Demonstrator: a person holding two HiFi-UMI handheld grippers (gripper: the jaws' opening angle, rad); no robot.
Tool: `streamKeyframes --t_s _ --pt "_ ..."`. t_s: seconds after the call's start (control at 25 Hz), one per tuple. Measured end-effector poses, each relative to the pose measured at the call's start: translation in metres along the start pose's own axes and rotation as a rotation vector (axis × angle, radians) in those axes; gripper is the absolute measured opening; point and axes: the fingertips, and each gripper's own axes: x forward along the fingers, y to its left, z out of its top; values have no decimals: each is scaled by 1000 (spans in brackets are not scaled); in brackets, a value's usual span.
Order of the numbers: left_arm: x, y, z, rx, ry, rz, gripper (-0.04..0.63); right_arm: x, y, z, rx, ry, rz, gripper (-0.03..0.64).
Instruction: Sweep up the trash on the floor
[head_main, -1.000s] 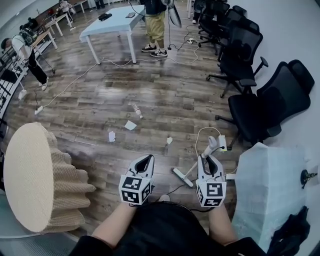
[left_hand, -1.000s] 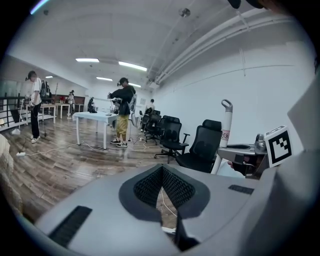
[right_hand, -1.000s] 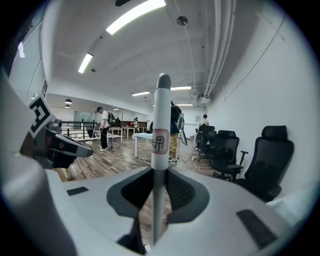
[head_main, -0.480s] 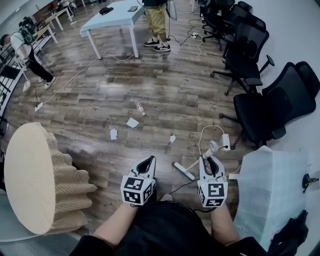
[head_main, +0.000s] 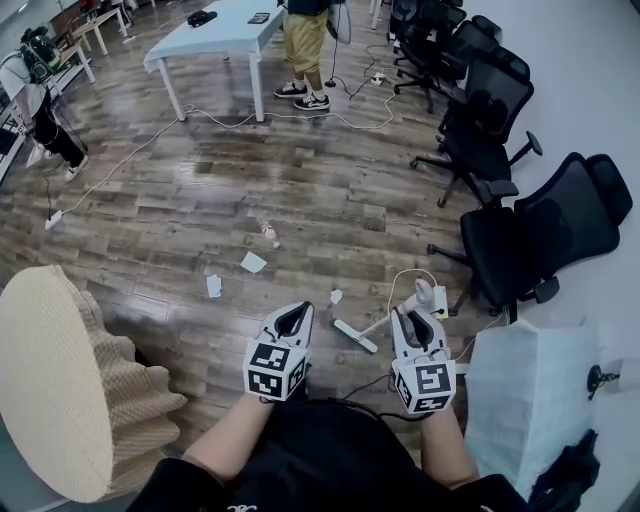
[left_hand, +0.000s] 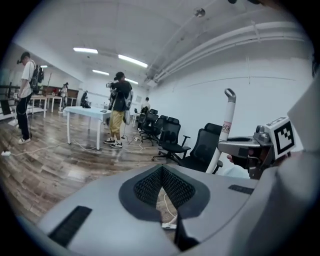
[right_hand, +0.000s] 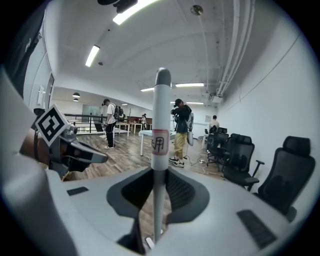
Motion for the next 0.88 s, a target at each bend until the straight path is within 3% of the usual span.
streamKeyframes --t_s 0.12,0.36,0.48,0.68,0.88 --pt "-2 35 16 16 -21 -2 -3 34 24 21 -49 11 42 87" --pt "-33 119 34 -86 -91 80 -3 100 71 58 -70 38 125 87" --pt "-51 156 23 -128 -103 133 -3 132 93 82 -63 21 157 87" --pt "-88 199 -12 -245 -90 244 -3 181 140 108 -83 3 283 87" --pt "-117 238 -23 -283 -109 348 -3 245 189 140 -102 -25 402 87"
